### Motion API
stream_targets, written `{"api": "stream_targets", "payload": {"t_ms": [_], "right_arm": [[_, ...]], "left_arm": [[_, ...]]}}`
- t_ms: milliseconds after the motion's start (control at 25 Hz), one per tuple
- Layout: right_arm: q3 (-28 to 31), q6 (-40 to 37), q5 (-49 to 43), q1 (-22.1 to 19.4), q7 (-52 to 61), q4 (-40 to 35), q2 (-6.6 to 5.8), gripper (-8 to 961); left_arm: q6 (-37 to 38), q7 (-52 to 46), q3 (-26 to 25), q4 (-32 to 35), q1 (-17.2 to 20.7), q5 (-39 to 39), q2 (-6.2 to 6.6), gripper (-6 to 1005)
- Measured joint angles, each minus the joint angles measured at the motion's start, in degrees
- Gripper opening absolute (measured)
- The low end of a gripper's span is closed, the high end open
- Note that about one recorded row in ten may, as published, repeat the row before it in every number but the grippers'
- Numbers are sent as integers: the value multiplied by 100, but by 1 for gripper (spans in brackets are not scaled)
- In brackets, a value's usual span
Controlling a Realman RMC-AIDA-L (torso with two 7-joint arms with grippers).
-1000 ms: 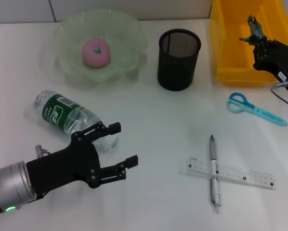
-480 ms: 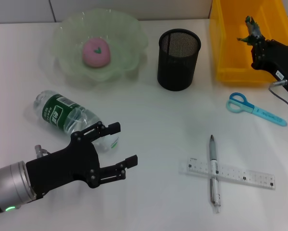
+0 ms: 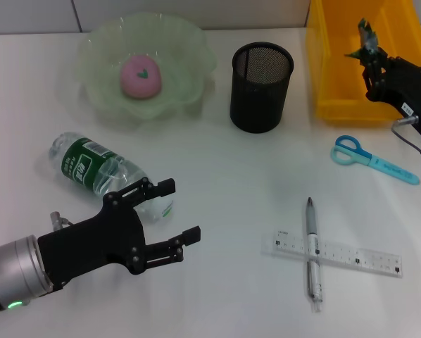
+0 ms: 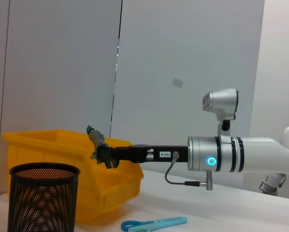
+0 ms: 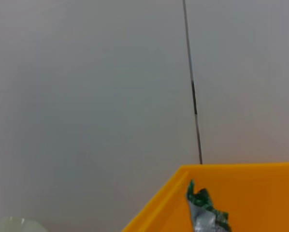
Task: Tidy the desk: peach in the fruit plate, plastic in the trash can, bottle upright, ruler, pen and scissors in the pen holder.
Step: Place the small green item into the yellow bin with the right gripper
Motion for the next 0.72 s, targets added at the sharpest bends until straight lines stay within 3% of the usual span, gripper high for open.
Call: {"api": "stream_targets", "payload": {"t_ms": [160,360,720], "right_arm": [[105,114,0,37,1,8,0,133],[112,116,0,38,-1,15,0,371],[108,82,0,34,2,20,0,633]], "left_arm": [[5,0,-1,0,4,0,0,846],[9,0,-8,0,9,0,0,846],[24,0,-10,0,9,0,7,846]]}}
